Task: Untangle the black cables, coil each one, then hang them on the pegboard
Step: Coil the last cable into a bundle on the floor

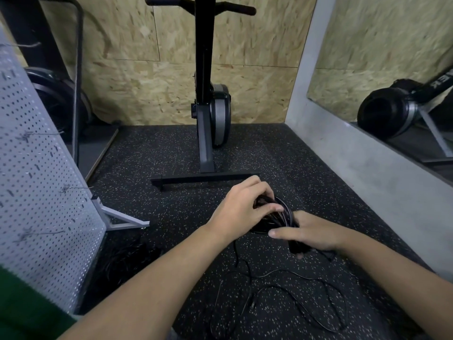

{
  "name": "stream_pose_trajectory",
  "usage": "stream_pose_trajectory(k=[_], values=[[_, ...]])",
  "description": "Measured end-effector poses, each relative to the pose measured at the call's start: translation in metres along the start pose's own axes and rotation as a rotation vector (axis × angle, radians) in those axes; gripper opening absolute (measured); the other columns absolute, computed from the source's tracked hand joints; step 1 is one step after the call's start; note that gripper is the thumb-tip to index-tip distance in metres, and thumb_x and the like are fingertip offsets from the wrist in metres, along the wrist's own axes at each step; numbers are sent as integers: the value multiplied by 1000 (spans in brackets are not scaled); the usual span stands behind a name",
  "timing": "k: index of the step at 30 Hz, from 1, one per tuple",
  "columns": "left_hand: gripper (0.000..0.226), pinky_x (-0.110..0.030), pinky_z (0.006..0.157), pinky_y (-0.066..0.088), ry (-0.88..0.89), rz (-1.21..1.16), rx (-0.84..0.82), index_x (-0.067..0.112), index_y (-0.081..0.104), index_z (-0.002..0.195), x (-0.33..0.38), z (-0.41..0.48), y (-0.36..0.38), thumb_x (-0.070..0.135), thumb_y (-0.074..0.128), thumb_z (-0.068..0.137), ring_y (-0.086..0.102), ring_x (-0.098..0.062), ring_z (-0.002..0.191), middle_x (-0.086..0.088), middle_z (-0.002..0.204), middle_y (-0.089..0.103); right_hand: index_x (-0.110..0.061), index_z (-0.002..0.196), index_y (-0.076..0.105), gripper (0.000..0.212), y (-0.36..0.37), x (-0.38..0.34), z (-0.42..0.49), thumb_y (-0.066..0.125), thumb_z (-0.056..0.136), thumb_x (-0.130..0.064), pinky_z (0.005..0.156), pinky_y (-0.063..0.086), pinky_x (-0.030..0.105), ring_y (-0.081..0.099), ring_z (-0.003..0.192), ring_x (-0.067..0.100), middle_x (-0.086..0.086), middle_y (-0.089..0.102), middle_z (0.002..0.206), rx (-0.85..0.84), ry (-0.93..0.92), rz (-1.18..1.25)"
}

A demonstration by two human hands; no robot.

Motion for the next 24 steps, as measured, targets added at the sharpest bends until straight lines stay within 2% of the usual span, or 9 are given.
stream_pose_trajectory(k=[4, 6, 8, 12, 14, 16, 20, 22, 24], values=[[29, -22, 85, 50, -4, -9, -53, 25, 70, 116, 1, -3, -1, 43, 76, 94, 59, -2, 97, 15, 105, 58, -8, 98, 61, 21, -2, 11, 6, 67, 102, -28, 67, 62, 36, 70, 73, 22, 7, 67, 81, -4, 75, 28], [49, -28, 92, 53, 13, 24, -162, 35, 60, 136, 3, -6, 7, 47, 77, 91, 55, -1, 105, 15, 120, 51, -6, 101, 61, 22, -4, 14, 7, 65, 103, -28, 65, 62, 35, 70, 71, 21, 7, 69, 81, -3, 80, 25], [79, -31, 99, 52, 75, 191, -302, 44, 41, 154, 6, -11, 22, 51, 80, 86, 48, -7, 118, 12, 140, 36, -5, 101, 62, 25, -5, 13, 5, 63, 104, -29, 62, 60, 33, 69, 67, 20, 6, 69, 80, -23, 60, -7], [122, -38, 105, 45, 221, 607, -435, 43, 15, 162, 4, -21, 51, 64, 88, 67, 34, -19, 133, 7, 161, 21, -7, 93, 65, 30, -1, 10, 4, 63, 103, -35, 63, 58, 31, 71, 67, 23, 4, 70, 81, -72, 12, -61], [116, -40, 104, 50, 222, 619, -432, 40, 18, 160, 1, -23, 56, 56, 88, 69, 39, -20, 128, 6, 157, 30, -7, 91, 64, 32, 2, 9, 4, 65, 102, -37, 64, 59, 32, 71, 69, 24, 2, 69, 79, -97, -4, -57], [97, -40, 93, 55, 224, 605, -418, 39, 26, 155, 0, -24, 56, 45, 84, 77, 47, -17, 116, 9, 142, 43, -7, 92, 63, 30, 5, 7, 0, 71, 99, -36, 64, 58, 31, 69, 70, 22, 1, 66, 78, -135, -28, -56], [74, -36, 81, 54, 224, 590, -434, 34, 35, 145, 6, -19, 57, 43, 77, 83, 62, -18, 97, 10, 120, 52, -15, 97, 64, 15, 4, 5, -11, 76, 95, -23, 65, 53, 25, 65, 69, 11, -8, 66, 73, -168, -74, -70], [58, -35, 75, 53, 196, 515, -444, 31, 44, 136, 10, -15, 59, 37, 75, 87, 58, -14, 84, 11, 108, 50, -16, 107, 63, 23, -4, 8, -15, 78, 92, -24, 67, 53, 26, 65, 72, 10, -5, 69, 84, -118, -91, -98], [47, -33, 70, 49, 147, 495, -461, 29, 51, 128, 9, -10, 63, 34, 76, 88, 52, -12, 76, 11, 101, 48, -24, 122, 55, 43, -17, 14, -17, 80, 88, -32, 70, 55, 29, 69, 77, 9, -2, 72, 98, -10, -75, -170]])
Point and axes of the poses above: each hand's wrist, its own z-axis towards the middle knuckle, its own y-axis out of the palm, x = y × z, the point moved 10 cm from there along z, towards the middle knuckle
